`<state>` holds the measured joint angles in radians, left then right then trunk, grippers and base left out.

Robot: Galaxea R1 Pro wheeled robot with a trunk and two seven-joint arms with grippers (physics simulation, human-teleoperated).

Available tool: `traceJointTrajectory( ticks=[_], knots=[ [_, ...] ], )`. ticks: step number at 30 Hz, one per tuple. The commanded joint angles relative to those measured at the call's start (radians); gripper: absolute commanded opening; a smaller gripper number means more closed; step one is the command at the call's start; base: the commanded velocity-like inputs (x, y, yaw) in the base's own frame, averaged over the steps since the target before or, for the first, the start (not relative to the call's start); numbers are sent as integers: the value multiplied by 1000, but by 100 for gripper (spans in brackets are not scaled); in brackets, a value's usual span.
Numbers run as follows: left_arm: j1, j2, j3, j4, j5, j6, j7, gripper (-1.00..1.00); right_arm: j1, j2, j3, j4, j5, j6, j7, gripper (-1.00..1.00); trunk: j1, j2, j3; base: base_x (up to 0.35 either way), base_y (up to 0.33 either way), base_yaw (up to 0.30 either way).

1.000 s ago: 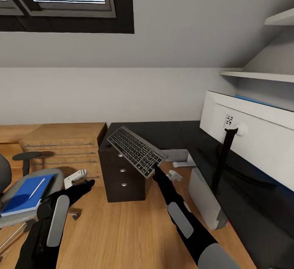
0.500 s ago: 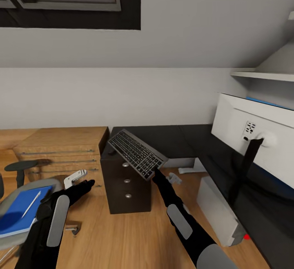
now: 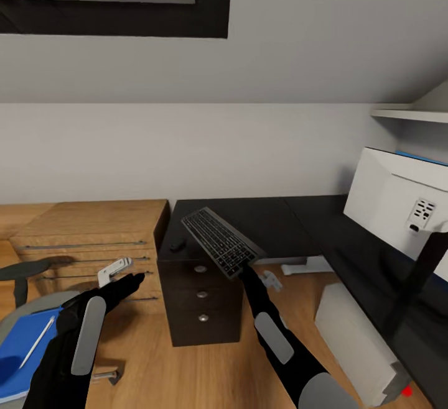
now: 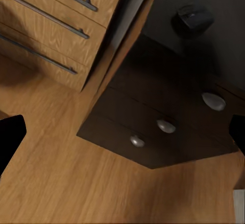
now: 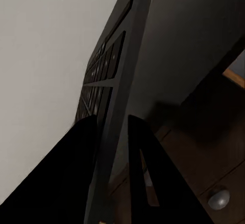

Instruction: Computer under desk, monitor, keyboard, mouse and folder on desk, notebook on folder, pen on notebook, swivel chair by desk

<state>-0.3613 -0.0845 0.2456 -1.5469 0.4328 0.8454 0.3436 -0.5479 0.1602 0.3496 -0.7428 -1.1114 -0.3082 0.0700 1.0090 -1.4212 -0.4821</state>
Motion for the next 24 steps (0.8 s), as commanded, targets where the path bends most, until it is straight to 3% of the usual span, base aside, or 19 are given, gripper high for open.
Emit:
traceJointTrajectory(
  ticks=[1, 8, 14, 20, 24],
  knots=[
    [-1, 0, 1, -1, 11, 3, 8, 100, -2, 1, 2, 4, -7, -7, 8, -100, 1, -1, -1, 320, 186, 0],
    [-1, -1, 1, -1, 11, 6, 8, 100, -2, 8, 2, 20, -7, -10, -2, -100, 1, -1, -1, 319, 154, 0],
    [-1, 0, 1, -1, 11, 10, 9, 100, -2, 11, -9, 20, -14, -16, -56, -100, 1, -1, -1, 180, 92, 0],
    [-1, 0, 1, -1, 12, 11, 9, 100, -2, 14, -15, 21, -92, -65, -77, -100, 1, -1, -1, 16, 9, 0],
    [-1, 0, 1, -1, 11, 11, 9, 100, -2, 14, -15, 22, -113, -78, -79, -100, 1, -1, -1, 2, 1, 0]
  ],
)
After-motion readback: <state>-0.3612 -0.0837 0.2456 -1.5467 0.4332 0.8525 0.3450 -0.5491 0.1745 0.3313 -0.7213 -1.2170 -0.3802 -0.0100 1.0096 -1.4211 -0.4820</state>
